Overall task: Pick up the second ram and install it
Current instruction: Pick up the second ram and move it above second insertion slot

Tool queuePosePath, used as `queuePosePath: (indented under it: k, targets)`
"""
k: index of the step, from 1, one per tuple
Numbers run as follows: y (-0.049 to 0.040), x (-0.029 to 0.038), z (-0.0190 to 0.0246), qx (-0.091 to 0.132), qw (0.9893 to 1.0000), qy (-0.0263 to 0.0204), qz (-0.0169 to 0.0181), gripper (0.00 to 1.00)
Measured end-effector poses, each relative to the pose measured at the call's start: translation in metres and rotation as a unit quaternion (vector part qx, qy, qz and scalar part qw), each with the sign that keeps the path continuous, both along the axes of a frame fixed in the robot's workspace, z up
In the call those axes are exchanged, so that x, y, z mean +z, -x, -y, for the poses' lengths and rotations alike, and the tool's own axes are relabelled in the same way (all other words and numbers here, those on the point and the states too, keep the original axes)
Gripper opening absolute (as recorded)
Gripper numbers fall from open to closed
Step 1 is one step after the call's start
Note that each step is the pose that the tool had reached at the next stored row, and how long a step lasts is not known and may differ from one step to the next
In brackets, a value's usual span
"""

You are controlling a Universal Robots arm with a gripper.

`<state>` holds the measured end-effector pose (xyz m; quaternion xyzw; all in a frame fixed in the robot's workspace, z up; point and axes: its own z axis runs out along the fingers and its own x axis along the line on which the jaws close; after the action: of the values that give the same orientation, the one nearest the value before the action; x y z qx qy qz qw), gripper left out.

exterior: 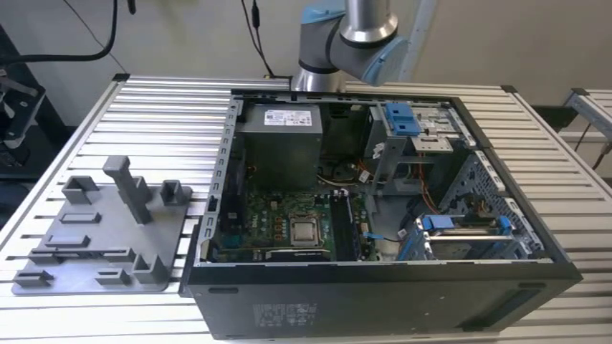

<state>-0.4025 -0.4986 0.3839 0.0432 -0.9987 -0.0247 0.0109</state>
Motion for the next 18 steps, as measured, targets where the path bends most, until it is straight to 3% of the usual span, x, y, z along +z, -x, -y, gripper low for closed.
queuePosePath:
  k: [6,9,13,18]
  targets:
    - [0.0,0.0,0.0,0.026,0.9997,0.0001,0.0,0.11]
    - [0.0,0.0,0.0,0.053,0.9986,0.0004,0.0,0.11]
    - [0.0001,0.0,0.0,0.089,0.996,0.0017,-0.0001,0.11]
    - [0.0005,0.0001,0.0,0.131,0.9914,0.0041,-0.0003,0.11]
